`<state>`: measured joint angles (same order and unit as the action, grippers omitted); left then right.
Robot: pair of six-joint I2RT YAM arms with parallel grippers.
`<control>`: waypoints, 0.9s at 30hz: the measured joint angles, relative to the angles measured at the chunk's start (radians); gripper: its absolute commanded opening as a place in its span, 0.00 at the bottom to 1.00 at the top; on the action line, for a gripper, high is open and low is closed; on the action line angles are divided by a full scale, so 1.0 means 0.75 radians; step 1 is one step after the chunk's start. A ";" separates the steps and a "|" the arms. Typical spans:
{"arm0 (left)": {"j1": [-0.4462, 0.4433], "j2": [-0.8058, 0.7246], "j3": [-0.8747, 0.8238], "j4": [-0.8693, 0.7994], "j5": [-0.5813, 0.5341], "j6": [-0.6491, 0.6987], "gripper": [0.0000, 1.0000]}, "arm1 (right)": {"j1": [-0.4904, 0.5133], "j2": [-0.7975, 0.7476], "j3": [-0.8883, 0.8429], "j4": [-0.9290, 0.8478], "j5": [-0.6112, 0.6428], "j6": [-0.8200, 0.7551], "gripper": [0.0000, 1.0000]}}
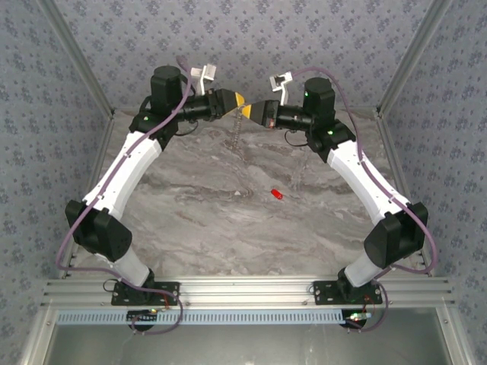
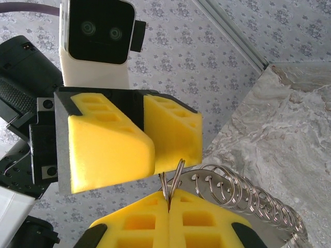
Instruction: Put the keys on the keyring
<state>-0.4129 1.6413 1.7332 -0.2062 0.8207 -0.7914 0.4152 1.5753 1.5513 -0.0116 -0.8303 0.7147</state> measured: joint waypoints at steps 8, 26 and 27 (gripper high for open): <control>-0.008 0.000 -0.001 0.003 0.004 0.002 0.25 | -0.001 -0.007 -0.002 -0.001 0.004 -0.001 0.00; -0.021 -0.015 -0.050 0.069 0.007 0.042 0.30 | -0.006 -0.007 -0.003 -0.019 -0.005 0.000 0.00; -0.026 -0.015 -0.050 0.067 0.008 0.047 0.32 | -0.006 -0.007 -0.003 -0.019 -0.006 0.001 0.00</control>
<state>-0.4328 1.6302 1.6958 -0.1558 0.8265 -0.7563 0.4110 1.5703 1.5490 -0.0257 -0.8349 0.7151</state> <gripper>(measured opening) 0.294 0.066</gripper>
